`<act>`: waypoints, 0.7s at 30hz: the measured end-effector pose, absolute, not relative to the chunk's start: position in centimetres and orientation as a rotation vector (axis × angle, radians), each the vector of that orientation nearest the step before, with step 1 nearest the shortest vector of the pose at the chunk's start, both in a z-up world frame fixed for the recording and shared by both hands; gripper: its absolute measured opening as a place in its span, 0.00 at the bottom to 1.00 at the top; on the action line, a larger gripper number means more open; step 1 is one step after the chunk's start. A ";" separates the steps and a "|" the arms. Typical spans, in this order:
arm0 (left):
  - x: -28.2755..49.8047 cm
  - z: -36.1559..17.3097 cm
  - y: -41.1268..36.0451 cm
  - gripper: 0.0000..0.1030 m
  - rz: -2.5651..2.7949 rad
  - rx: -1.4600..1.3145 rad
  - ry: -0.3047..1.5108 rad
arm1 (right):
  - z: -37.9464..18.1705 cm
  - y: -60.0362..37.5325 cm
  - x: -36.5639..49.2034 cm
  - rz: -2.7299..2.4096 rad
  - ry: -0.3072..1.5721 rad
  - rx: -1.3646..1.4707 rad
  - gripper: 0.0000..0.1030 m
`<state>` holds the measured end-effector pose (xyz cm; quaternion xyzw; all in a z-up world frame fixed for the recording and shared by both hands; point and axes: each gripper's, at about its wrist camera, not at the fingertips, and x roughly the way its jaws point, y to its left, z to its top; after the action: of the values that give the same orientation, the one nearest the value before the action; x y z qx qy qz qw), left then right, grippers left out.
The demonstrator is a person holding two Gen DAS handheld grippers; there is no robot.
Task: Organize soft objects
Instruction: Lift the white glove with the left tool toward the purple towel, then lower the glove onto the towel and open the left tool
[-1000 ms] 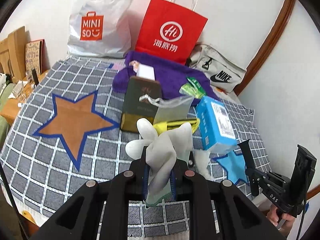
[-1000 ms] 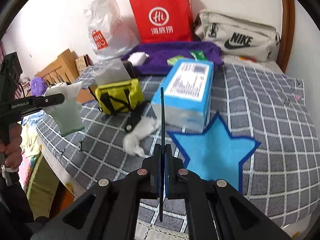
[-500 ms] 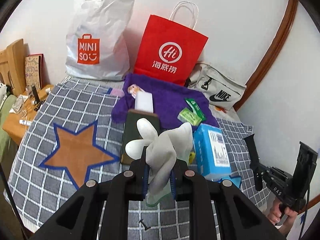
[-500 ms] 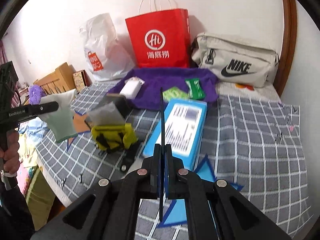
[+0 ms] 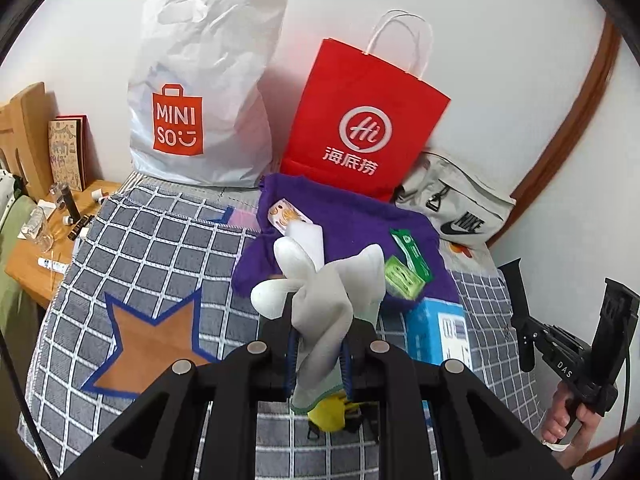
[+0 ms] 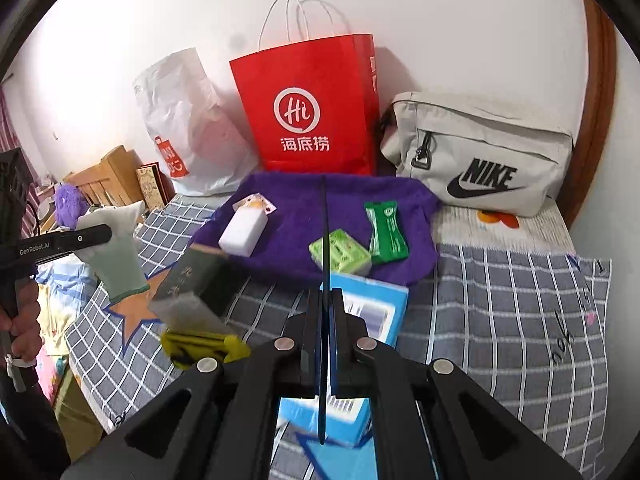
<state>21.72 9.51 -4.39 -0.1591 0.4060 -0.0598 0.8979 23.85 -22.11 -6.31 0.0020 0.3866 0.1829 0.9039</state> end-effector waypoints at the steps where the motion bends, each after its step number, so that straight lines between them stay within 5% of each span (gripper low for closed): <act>1: 22.2 -4.5 9.7 0.16 -0.121 -0.337 0.841 | -6.3 -22.1 24.6 0.377 0.801 0.001 0.03; 21: 32.0 -6.5 8.8 0.16 -0.127 -0.323 0.898 | -7.3 -20.7 38.8 0.399 0.811 -0.001 0.03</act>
<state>31.99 8.78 -6.50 -0.1555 0.4318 -0.0608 0.8864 38.76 -20.75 -7.32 -0.0006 0.3916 0.1929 0.8997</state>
